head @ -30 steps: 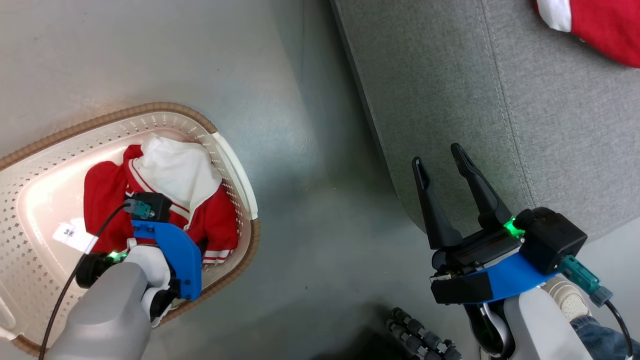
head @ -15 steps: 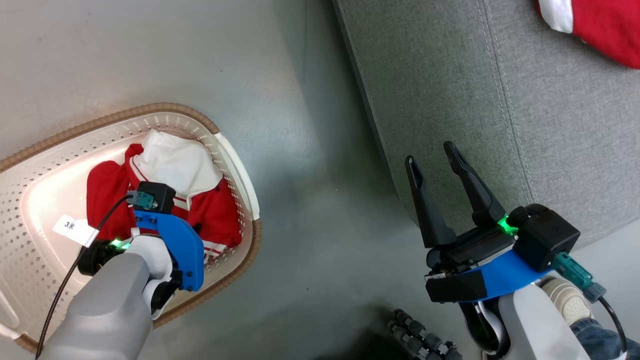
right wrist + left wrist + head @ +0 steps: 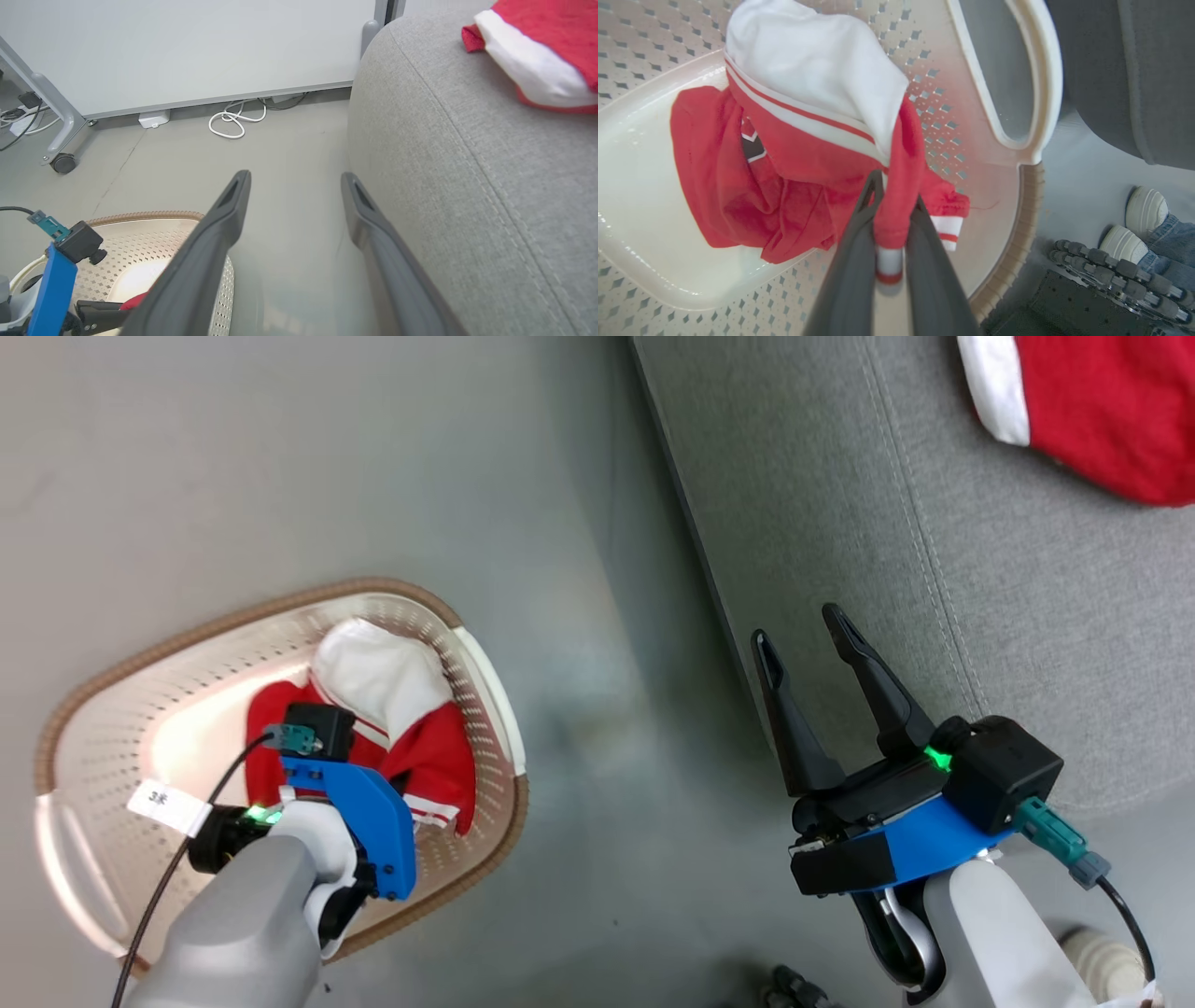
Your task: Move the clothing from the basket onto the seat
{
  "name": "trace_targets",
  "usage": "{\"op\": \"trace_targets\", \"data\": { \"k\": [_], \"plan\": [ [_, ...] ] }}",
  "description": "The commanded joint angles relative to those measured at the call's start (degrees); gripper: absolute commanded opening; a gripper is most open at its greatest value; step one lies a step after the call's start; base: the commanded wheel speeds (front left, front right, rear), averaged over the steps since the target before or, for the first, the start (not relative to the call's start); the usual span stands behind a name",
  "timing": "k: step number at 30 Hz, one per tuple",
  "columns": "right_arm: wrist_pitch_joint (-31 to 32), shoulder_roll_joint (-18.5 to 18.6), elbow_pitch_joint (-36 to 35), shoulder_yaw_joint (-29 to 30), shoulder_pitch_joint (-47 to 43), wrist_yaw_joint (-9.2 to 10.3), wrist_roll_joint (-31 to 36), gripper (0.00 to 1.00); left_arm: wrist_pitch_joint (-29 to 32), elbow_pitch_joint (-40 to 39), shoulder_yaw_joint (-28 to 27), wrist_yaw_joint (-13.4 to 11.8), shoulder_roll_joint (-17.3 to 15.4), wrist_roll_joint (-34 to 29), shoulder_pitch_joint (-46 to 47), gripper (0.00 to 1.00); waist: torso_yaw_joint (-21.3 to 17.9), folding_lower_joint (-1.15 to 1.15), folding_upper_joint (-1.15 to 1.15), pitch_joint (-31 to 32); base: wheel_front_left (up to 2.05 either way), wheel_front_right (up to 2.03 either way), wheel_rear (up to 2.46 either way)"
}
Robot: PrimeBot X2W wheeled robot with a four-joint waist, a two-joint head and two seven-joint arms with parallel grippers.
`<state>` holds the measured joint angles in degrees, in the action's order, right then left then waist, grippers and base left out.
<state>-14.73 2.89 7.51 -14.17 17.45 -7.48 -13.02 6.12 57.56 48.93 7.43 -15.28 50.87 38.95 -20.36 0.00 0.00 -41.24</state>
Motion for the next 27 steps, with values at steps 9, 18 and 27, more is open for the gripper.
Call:
{"op": "trace_targets", "data": {
  "k": [9, 18, 27],
  "plan": [
    [2.17, 0.03, 1.48, 1.43, -1.38, -0.03, 2.38, 1.0, -6.57, -3.1, 3.08, 0.05, 2.07, 1.57, -2.54, 0.0, 7.44, 0.0, 0.0, 13.24, 0.0, 0.0, 0.0],
    [5.45, 0.03, 1.48, 2.55, -5.17, -0.03, 3.97, 1.0, -12.98, -7.4, 6.17, 0.05, 2.97, 1.66, -3.33, 0.0, 12.25, 0.0, 0.0, 23.9, 0.0, 0.0, 0.0],
    [8.56, 0.03, 0.3, 3.02, -9.42, -0.03, 4.57, 1.0, -17.03, -11.28, 6.39, -0.18, 3.2, 1.04, -2.13, 0.0, 15.89, 0.0, 0.0, 32.01, 0.0, 0.0, 0.0]
  ]
}}
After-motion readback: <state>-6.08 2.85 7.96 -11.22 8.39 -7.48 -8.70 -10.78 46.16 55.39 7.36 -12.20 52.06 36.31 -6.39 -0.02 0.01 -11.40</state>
